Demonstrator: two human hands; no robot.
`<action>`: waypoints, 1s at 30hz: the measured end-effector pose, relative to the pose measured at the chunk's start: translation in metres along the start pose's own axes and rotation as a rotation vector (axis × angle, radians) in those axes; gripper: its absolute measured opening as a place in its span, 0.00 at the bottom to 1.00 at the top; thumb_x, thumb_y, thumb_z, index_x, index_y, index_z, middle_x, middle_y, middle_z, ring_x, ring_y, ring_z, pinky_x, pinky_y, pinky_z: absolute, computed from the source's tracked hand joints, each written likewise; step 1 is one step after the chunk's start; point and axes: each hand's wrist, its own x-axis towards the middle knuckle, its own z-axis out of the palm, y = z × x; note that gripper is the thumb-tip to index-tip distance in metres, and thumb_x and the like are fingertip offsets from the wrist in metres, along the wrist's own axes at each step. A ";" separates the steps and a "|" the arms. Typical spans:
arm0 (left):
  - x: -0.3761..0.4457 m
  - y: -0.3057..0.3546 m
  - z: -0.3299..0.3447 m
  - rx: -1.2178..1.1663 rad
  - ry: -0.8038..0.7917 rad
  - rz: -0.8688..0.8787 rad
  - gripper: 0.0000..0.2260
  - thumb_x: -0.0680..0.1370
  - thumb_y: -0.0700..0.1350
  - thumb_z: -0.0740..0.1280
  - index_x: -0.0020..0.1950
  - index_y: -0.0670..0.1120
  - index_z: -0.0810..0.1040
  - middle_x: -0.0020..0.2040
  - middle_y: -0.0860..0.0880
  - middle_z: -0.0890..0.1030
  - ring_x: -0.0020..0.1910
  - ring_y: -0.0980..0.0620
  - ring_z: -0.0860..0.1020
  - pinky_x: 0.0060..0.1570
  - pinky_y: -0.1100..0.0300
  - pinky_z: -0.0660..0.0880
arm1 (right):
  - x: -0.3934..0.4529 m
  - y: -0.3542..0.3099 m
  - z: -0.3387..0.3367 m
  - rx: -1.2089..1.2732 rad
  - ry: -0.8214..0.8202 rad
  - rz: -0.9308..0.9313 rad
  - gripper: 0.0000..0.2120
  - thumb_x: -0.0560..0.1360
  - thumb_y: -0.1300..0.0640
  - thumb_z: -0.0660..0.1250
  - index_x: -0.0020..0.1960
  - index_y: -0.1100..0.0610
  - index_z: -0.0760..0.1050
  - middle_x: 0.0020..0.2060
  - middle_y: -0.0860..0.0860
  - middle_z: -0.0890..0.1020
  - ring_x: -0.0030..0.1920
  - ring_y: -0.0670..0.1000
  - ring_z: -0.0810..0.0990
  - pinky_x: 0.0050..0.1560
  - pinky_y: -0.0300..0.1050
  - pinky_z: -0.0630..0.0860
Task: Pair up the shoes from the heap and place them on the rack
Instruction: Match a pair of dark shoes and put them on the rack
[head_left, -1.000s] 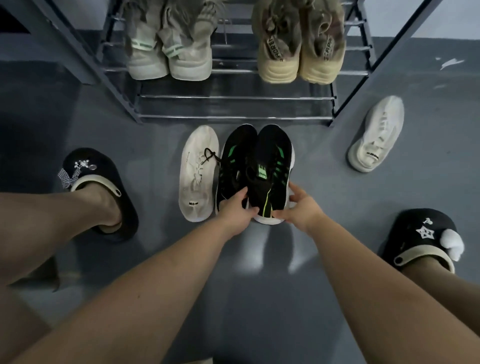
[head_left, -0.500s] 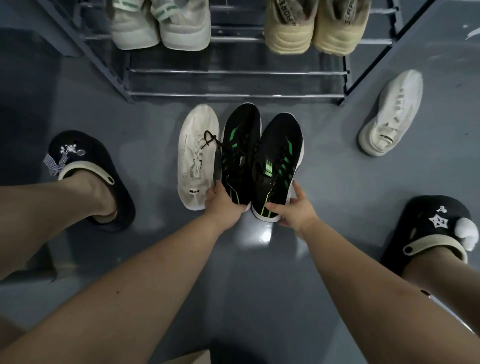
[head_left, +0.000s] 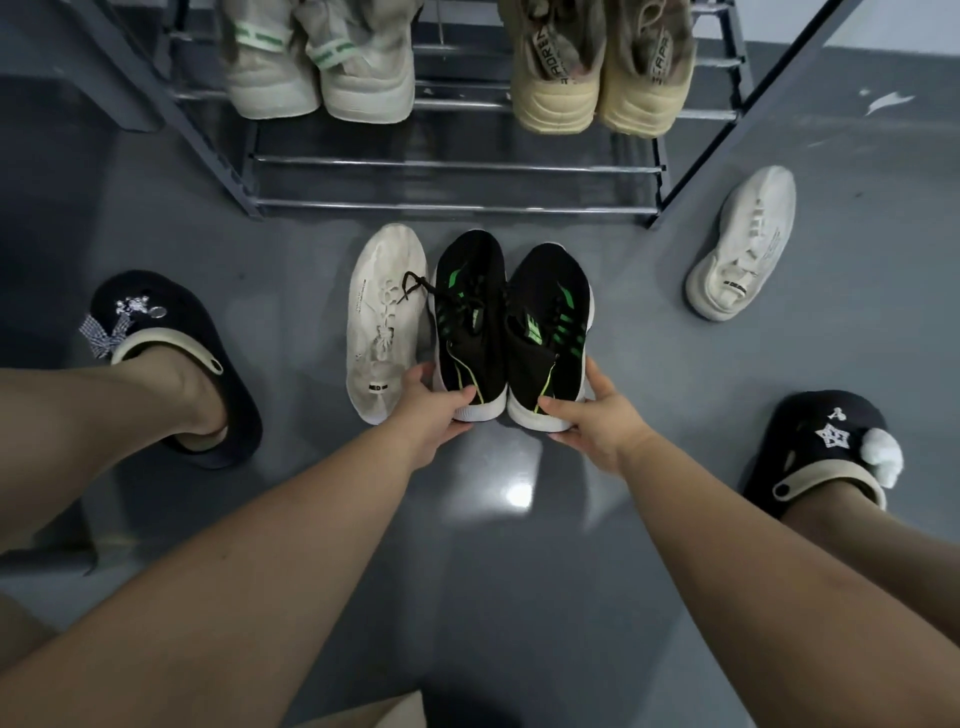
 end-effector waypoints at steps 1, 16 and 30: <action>-0.005 0.003 -0.001 -0.034 -0.001 -0.006 0.30 0.75 0.33 0.67 0.73 0.48 0.59 0.68 0.46 0.70 0.64 0.45 0.73 0.50 0.53 0.76 | -0.005 -0.002 0.000 0.017 -0.010 -0.006 0.36 0.71 0.71 0.69 0.71 0.44 0.63 0.56 0.50 0.81 0.54 0.52 0.81 0.49 0.49 0.79; -0.090 0.025 -0.052 -0.304 -0.099 0.112 0.29 0.76 0.30 0.63 0.74 0.47 0.60 0.67 0.41 0.73 0.56 0.44 0.77 0.51 0.50 0.75 | -0.079 -0.019 0.048 0.034 -0.100 -0.166 0.28 0.74 0.70 0.66 0.70 0.53 0.67 0.52 0.53 0.82 0.47 0.51 0.83 0.41 0.43 0.81; -0.042 0.125 -0.098 -0.288 -0.029 0.159 0.22 0.77 0.30 0.62 0.68 0.46 0.66 0.57 0.43 0.77 0.53 0.46 0.77 0.57 0.47 0.75 | -0.009 -0.090 0.132 -0.085 -0.120 -0.171 0.34 0.73 0.71 0.67 0.73 0.50 0.61 0.55 0.54 0.81 0.48 0.52 0.81 0.42 0.45 0.78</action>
